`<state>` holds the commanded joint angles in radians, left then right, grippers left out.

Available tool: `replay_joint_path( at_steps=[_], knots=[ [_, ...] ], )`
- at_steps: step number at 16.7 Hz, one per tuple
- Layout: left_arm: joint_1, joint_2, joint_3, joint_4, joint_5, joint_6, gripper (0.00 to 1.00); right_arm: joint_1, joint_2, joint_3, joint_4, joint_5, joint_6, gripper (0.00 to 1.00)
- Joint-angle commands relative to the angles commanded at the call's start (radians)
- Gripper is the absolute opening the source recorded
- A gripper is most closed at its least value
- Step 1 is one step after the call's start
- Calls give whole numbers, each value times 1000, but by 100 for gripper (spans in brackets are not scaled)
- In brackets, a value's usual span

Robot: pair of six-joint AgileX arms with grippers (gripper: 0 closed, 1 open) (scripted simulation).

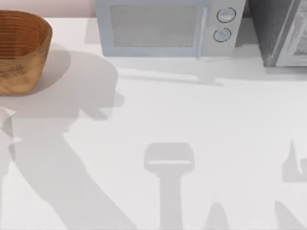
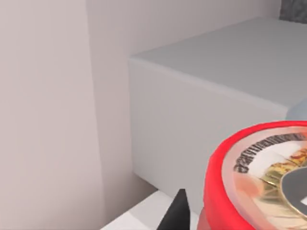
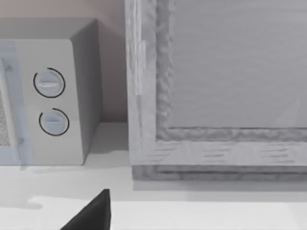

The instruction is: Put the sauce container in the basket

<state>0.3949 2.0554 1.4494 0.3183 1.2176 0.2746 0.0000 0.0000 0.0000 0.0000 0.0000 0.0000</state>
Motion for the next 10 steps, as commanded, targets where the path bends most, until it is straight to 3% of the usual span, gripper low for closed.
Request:
replay_joint_path(
  at_steps=[10],
  knots=[
    [0,0,0,0,0,0,98,0,0,0,0,0,0,100]
  ],
)
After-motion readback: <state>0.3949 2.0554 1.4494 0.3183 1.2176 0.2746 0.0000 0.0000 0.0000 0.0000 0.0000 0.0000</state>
